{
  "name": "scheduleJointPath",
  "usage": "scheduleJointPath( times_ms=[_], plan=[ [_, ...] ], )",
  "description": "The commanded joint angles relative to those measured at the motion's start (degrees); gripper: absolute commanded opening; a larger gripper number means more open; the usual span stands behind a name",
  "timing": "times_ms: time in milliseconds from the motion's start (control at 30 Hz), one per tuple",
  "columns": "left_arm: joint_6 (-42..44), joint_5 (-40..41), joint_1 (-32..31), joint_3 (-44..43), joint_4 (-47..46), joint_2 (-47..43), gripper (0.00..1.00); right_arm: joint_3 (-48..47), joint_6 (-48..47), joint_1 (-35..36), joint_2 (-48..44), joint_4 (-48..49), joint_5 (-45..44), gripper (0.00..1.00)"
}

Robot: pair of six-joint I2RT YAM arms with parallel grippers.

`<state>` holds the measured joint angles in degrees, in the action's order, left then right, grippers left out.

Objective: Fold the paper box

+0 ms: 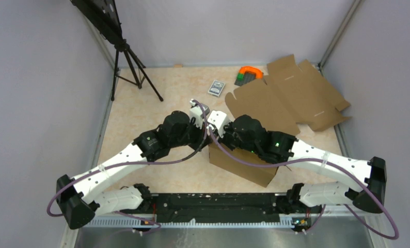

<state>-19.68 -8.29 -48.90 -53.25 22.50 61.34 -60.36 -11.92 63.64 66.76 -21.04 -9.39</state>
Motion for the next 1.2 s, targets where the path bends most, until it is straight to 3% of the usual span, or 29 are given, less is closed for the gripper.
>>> scheduleJointPath(
  times_ms=[0, 1167],
  plan=[
    [-0.44, -1.82, -0.49, 0.22, -1.44, 0.73, 0.00, 1.49, 0.68, 0.58, 0.03, -4.62, 1.96, 0.00],
    [2.65, 0.34, -0.49, 1.58, 3.11, 0.28, 0.00, 4.82, 0.32, 0.61, -0.72, -4.88, 5.27, 0.00]
  ],
)
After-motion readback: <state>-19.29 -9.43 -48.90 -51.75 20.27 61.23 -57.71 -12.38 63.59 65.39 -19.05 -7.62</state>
